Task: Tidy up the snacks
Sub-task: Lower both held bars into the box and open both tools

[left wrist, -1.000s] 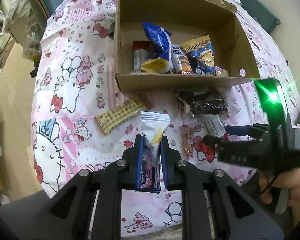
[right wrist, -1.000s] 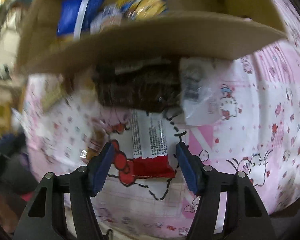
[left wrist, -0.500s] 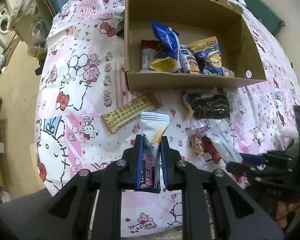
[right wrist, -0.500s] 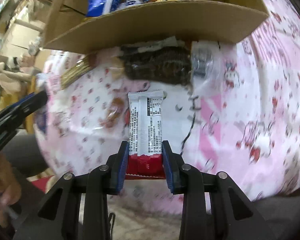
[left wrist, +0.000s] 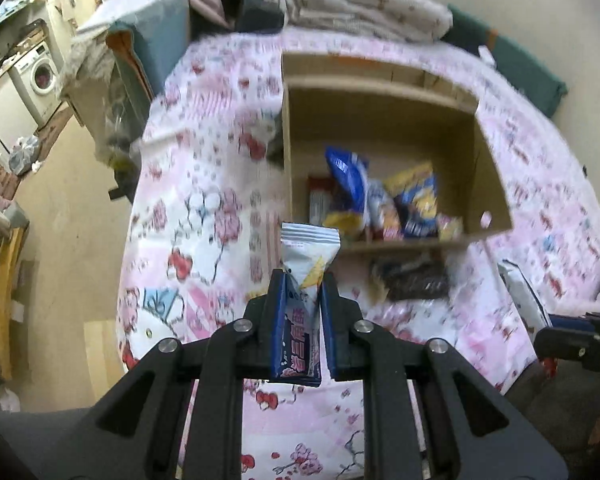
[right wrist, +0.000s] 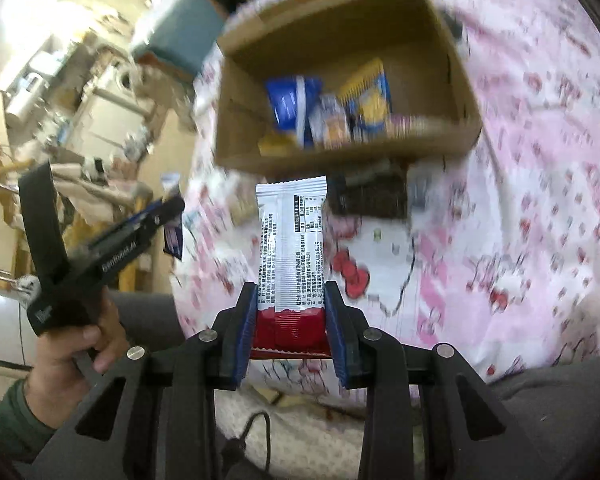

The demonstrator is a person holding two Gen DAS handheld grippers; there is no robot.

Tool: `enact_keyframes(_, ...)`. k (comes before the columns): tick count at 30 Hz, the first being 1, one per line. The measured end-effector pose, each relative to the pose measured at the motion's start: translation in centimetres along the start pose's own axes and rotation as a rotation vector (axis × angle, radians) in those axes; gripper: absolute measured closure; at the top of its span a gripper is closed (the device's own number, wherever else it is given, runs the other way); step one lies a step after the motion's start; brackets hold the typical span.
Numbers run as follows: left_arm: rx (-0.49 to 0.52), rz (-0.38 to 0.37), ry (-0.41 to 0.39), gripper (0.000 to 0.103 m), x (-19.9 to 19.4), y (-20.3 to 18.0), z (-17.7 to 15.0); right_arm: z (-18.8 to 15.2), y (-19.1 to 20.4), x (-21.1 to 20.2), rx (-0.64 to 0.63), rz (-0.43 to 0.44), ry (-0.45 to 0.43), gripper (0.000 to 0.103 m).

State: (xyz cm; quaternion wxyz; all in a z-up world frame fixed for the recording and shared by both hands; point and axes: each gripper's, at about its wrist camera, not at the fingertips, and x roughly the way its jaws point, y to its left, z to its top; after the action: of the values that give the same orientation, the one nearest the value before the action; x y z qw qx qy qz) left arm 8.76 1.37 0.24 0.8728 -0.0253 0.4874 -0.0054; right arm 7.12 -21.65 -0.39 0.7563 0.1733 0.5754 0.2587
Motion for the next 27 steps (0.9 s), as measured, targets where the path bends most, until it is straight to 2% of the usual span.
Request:
enact_keyframes(5, -0.027, -0.034, -0.040, 0.089, -1.3, -0.2, 2.8, 2.4, 0.6, -2.3, -0.020, 0.012, -0.072, 0.069)
enact_keyframes(12, -0.021, -0.035, -0.093, 0.089, -1.7, -1.3, 6.2, 5.2, 1.4, -3.6, -0.044, 0.010, -0.147, 0.069)
enact_keyframes(27, 0.003, -0.056, -0.090, 0.089, 3.0, -3.1, 10.9, 11.3, -0.9, -1.8, 0.011, 0.019, -0.209, 0.069)
